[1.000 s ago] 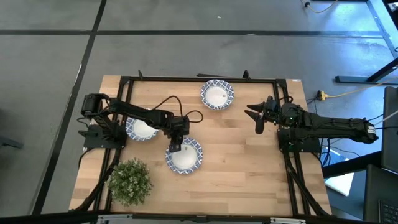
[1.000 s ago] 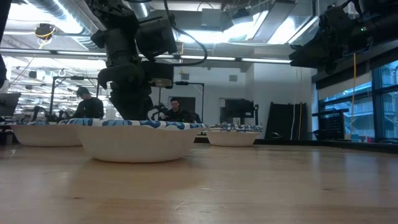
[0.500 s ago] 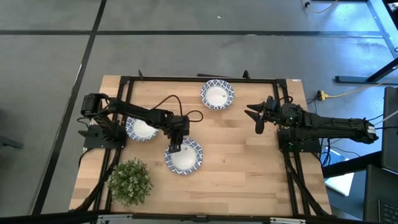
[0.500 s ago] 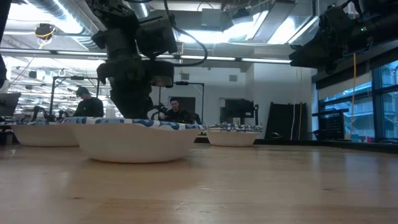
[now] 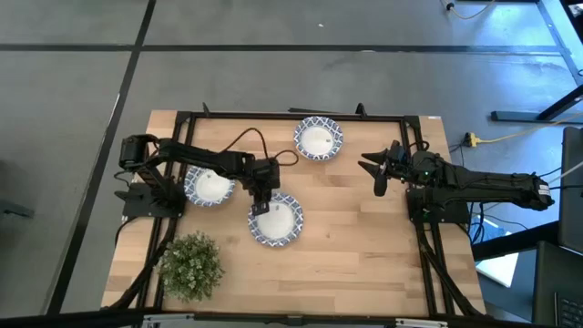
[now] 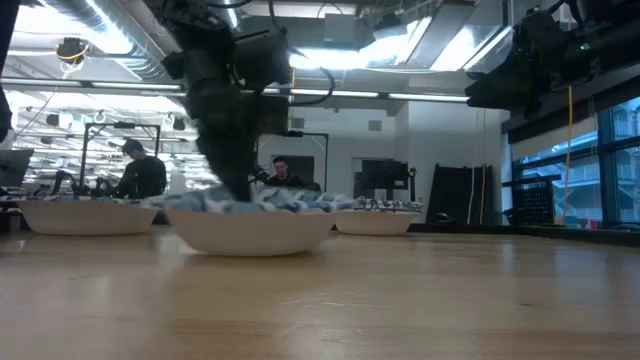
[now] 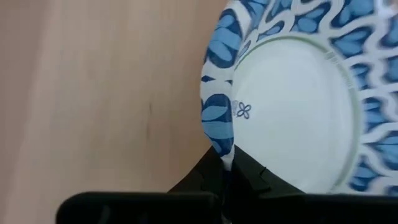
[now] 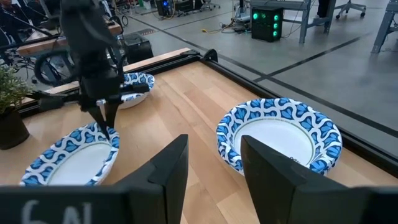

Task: Nest bowls inside each other
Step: Stack the middle bowl on the right bowls, then stack the left bowl on the right bowls

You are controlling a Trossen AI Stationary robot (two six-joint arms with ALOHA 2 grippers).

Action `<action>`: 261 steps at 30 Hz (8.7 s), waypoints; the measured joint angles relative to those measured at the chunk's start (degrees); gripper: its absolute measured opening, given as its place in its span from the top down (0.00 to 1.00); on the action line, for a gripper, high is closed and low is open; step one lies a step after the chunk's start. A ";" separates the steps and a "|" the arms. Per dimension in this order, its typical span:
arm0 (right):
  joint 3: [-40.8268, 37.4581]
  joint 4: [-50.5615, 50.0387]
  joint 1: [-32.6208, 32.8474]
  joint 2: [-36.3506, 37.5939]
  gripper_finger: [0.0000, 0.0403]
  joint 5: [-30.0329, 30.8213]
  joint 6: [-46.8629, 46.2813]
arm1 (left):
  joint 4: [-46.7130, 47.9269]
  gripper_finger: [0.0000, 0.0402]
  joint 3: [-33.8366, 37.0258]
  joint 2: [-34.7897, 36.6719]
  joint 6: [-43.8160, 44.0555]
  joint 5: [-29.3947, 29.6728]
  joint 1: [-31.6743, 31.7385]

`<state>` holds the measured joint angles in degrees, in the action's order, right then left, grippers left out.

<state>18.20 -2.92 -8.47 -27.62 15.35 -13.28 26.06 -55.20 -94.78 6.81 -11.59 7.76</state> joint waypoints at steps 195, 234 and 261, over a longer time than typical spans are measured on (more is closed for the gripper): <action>0.02 1.31 -0.02 0.02 0.63 3.06 3.06 | 6.11 0.61 22.02 47.66 3.97 6.09 26.96; 0.02 2.99 -0.02 0.01 0.63 6.03 3.26 | 9.45 0.61 28.52 50.95 10.62 -4.38 17.37; 0.02 4.80 -0.03 0.02 0.63 6.20 3.26 | 14.80 0.43 28.45 50.88 15.24 -6.05 17.32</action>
<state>18.22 1.89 -8.50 -27.60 21.56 -10.02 40.87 -26.74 -43.90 22.05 -17.64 25.08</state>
